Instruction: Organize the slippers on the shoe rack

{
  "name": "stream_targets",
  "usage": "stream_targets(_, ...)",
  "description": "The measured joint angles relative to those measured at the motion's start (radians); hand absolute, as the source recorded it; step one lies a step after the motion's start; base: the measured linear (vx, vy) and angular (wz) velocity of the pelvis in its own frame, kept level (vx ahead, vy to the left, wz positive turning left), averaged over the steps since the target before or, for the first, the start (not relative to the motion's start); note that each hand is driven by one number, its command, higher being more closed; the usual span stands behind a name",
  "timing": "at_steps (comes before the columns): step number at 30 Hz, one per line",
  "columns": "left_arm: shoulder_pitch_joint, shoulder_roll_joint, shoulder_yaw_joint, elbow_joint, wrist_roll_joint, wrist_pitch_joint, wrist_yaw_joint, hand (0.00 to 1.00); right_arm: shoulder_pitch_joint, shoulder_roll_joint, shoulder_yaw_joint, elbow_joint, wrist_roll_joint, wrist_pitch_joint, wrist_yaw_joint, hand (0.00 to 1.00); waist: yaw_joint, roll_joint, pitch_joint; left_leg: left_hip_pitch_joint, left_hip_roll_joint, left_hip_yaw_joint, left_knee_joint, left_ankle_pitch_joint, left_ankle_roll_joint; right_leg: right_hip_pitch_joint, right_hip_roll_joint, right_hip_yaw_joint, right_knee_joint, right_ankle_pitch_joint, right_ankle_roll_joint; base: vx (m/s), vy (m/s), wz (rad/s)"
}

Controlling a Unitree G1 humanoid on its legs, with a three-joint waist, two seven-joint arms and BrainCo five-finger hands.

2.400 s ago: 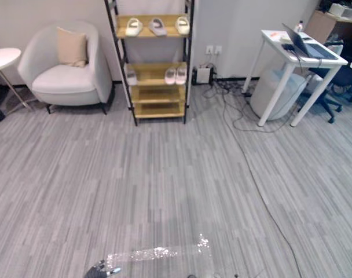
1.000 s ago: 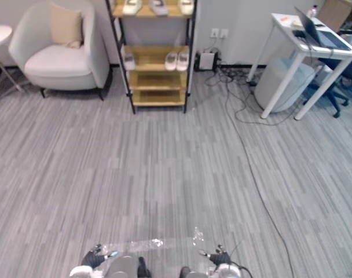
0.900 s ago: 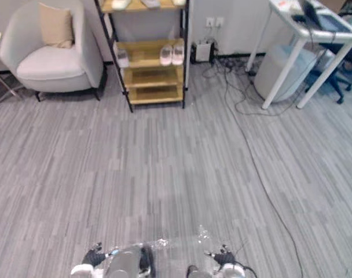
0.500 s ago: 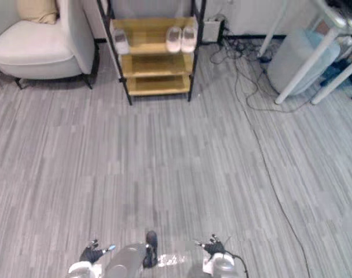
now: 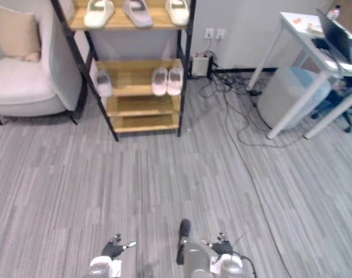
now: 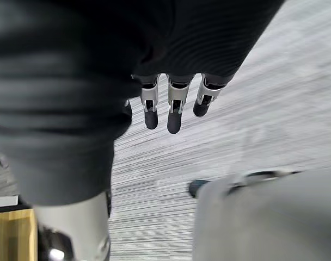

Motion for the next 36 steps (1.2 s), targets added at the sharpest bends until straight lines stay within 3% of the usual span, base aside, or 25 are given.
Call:
stream_targets(1,0.003,-0.006,0.008,0.001,0.001,0.002,-0.002,0.00,0.002,-0.001,0.008,0.005,0.000,0.004,-0.001,0.00,0.004,0.002,0.003,-0.053,0.027,0.005,0.141,0.042,0.001,0.050,0.010,-0.001,-0.029,-0.021,-0.008,0.47,-0.201,0.25)
stream_targets(3,0.005,-0.006,0.014,-0.020,0.002,0.000,-0.006,0.00,0.013,0.004,0.011,0.019,0.001,0.010,-0.006,0.00,0.017,-0.006,0.018,-0.173,0.071,0.099,0.357,-0.028,0.033,0.185,0.025,-0.004,-0.105,-0.048,-0.012,0.45,-0.144,0.16)
stream_targets(5,0.006,-0.009,0.013,-0.045,-0.001,-0.003,-0.007,0.00,0.016,0.011,0.012,0.019,0.003,0.011,-0.010,0.00,0.026,-0.008,0.018,-0.283,0.060,0.185,0.358,-0.070,0.080,0.273,0.025,-0.002,-0.170,-0.061,-0.001,0.38,-0.098,0.09)
stream_targets(6,0.006,-0.007,0.013,-0.053,-0.002,-0.004,-0.007,0.00,0.016,0.013,0.012,0.020,0.003,0.012,-0.010,0.00,0.030,-0.007,0.018,-0.327,0.047,0.203,0.318,-0.081,0.090,0.290,0.025,0.001,-0.185,-0.066,0.005,0.35,-0.019,-0.12)
stream_targets(8,-0.001,-0.002,0.014,-0.068,-0.003,-0.003,-0.005,0.00,0.015,0.017,0.012,0.020,0.003,0.015,-0.014,0.00,0.054,-0.009,0.020,-0.410,-0.023,0.221,0.069,-0.075,0.102,0.333,0.012,0.015,-0.203,-0.092,0.022,0.35,0.041,-0.24)
stream_targets(9,-0.004,0.000,0.014,-0.072,-0.004,-0.003,-0.006,0.00,0.015,0.019,0.011,0.020,0.004,0.019,-0.016,0.00,0.061,-0.014,0.024,-0.416,-0.059,0.217,-0.065,-0.046,0.101,0.353,0.002,0.021,-0.208,-0.104,0.032,0.47,0.155,-0.29)
stream_targets(10,-0.003,0.001,0.013,-0.074,-0.007,-0.004,-0.006,0.00,0.016,0.022,0.012,0.021,0.004,0.020,-0.019,0.00,0.075,-0.016,0.024,-0.408,-0.120,0.204,-0.367,0.065,0.082,0.393,-0.014,0.040,-0.215,-0.138,0.054,0.48,0.182,-0.27)
stream_targets(12,-0.001,0.003,0.014,-0.072,-0.011,-0.004,-0.006,0.00,0.015,0.023,0.017,0.021,0.004,0.019,-0.019,0.00,0.084,-0.007,0.023,-0.413,-0.124,0.187,-0.456,0.122,0.065,0.426,-0.012,0.053,-0.226,-0.162,0.073,0.39,0.183,-0.33)
stream_targets(13,0.002,0.008,0.014,-0.069,-0.012,-0.004,-0.005,0.00,0.015,0.024,0.028,0.021,0.004,0.019,-0.021,0.00,0.094,-0.008,0.020,-0.422,-0.118,0.190,-0.429,0.172,0.083,0.448,-0.014,0.074,-0.226,-0.183,0.084,0.52,0.236,-0.35)
stream_targets(14,0.011,0.019,0.014,-0.059,-0.012,-0.003,-0.004,0.00,0.014,0.034,0.046,0.021,0.004,0.019,-0.023,0.00,0.098,-0.023,-0.002,-0.423,-0.145,0.189,-0.404,0.217,0.140,0.462,-0.037,0.093,-0.226,-0.207,0.100,0.56,0.234,-0.26)
stream_targets(15,0.010,0.033,0.014,-0.057,-0.012,-0.002,-0.004,0.00,0.015,0.045,0.048,0.025,0.003,0.019,-0.020,0.00,0.097,-0.054,-0.012,-0.427,-0.175,0.188,-0.386,0.207,0.171,0.464,-0.067,0.096,-0.206,-0.225,0.116,0.61,0.198,-0.12)
stream_targets(16,0.009,0.045,0.014,-0.057,-0.010,-0.002,-0.005,0.00,0.016,0.053,0.047,0.039,0.002,0.018,-0.018,0.00,0.098,-0.079,-0.019,-0.430,-0.202,0.193,-0.364,0.179,0.206,0.446,-0.097,0.103,-0.148,-0.242,0.129,0.60,0.184,0.06)
stream_targets(18,0.006,0.050,0.012,-0.037,-0.005,0.001,-0.005,0.00,0.009,0.056,0.042,0.063,0.001,0.020,-0.016,0.00,0.094,-0.083,-0.022,-0.396,-0.220,0.198,-0.319,0.110,0.226,0.342,-0.142,0.155,0.159,-0.257,0.185,0.61,0.223,0.13)
stream_targets(20,0.010,0.062,-0.008,-0.028,-0.001,0.008,-0.005,0.00,0.004,0.059,0.041,0.060,0.000,0.019,-0.010,0.00,0.087,-0.096,-0.025,-0.294,-0.256,0.186,-0.347,0.071,0.239,0.240,-0.197,0.164,0.501,-0.211,0.304,0.55,0.170,0.28)
stream_targets(21,0.011,0.064,-0.025,-0.028,-0.001,0.010,-0.005,0.00,0.002,0.060,0.041,0.056,0.000,0.019,-0.008,0.00,0.077,-0.098,-0.026,-0.236,-0.273,0.172,-0.373,0.062,0.247,0.211,-0.223,0.131,0.616,-0.218,0.274,0.55,0.129,0.42)
stream_targets(23,0.004,0.063,-0.047,-0.028,-0.001,0.013,-0.005,0.00,-0.005,0.059,0.039,0.054,-0.001,0.018,-0.006,0.00,0.072,-0.092,-0.024,-0.113,-0.282,0.146,-0.455,0.060,0.245,0.187,-0.236,0.046,0.663,-0.265,0.187,0.51,0.074,0.35)
stream_targets(25,-0.007,0.062,-0.058,-0.028,-0.001,0.014,-0.005,0.00,-0.005,0.060,0.037,0.051,-0.001,0.017,-0.005,0.00,0.068,-0.083,-0.023,-0.039,-0.279,0.118,-0.500,0.060,0.245,0.151,-0.224,-0.018,0.578,-0.311,0.138,0.47,0.002,0.36)
stream_targets(27,-0.021,0.058,-0.060,-0.028,-0.001,0.017,-0.005,0.00,-0.012,0.060,0.005,0.042,-0.001,0.018,-0.005,0.00,0.057,-0.079,-0.020,-0.005,-0.260,0.092,-0.501,0.058,0.243,0.094,-0.182,-0.023,0.401,-0.314,0.118,0.38,-0.088,0.47)
stream_targets(28,-0.021,0.056,-0.066,-0.028,0.000,0.017,-0.005,0.00,-0.012,0.056,-0.001,0.039,-0.001,0.018,-0.006,0.00,0.050,-0.076,-0.021,0.008,-0.245,0.076,-0.499,0.049,0.227,0.083,-0.157,-0.018,0.304,-0.296,0.110,0.44,-0.164,0.51)
stream_targets(30,-0.012,0.058,-0.067,-0.028,0.002,0.017,-0.005,0.00,-0.007,0.057,-0.006,0.043,-0.001,0.019,-0.006,0.00,0.045,-0.082,-0.021,0.042,-0.229,0.067,-0.499,0.016,0.177,0.067,-0.121,0.001,0.121,-0.195,0.100,0.38,-0.180,0.43)
stream_targets(31,0.001,0.064,-0.067,-0.026,0.016,0.018,-0.005,0.00,0.011,0.065,-0.005,0.048,-0.002,0.021,-0.006,0.00,0.045,-0.113,-0.032,0.059,-0.239,0.064,-0.496,-0.012,0.144,0.068,-0.118,0.027,0.009,-0.062,0.081,0.40,-0.227,0.41)
stream_targets(32,0.005,0.054,-0.063,-0.005,0.022,0.020,-0.005,0.00,0.020,0.054,-0.008,0.050,-0.002,0.021,-0.004,0.00,0.041,-0.102,-0.036,0.083,-0.220,0.046,-0.490,-0.053,0.126,0.075,-0.104,0.022,0.039,-0.018,0.051,0.39,-0.211,0.36)
stream_targets(35,0.005,0.028,-0.062,0.003,0.039,0.018,-0.015,0.00,0.026,0.027,-0.040,0.056,0.002,0.020,-0.008,0.00,0.034,-0.053,-0.036,0.042,-0.156,0.022,-0.388,-0.069,0.102,0.130,-0.062,-0.024,-0.018,-0.055,0.037,0.33,-0.210,0.35)
stream_targets(36,0.000,0.023,-0.063,0.004,0.039,0.018,-0.016,0.00,0.025,0.024,-0.039,0.054,0.001,0.019,-0.009,0.00,0.030,-0.050,-0.034,0.012,-0.144,0.024,-0.315,-0.076,0.091,0.147,-0.053,-0.027,-0.038,-0.059,0.035,0.31,-0.215,0.40)
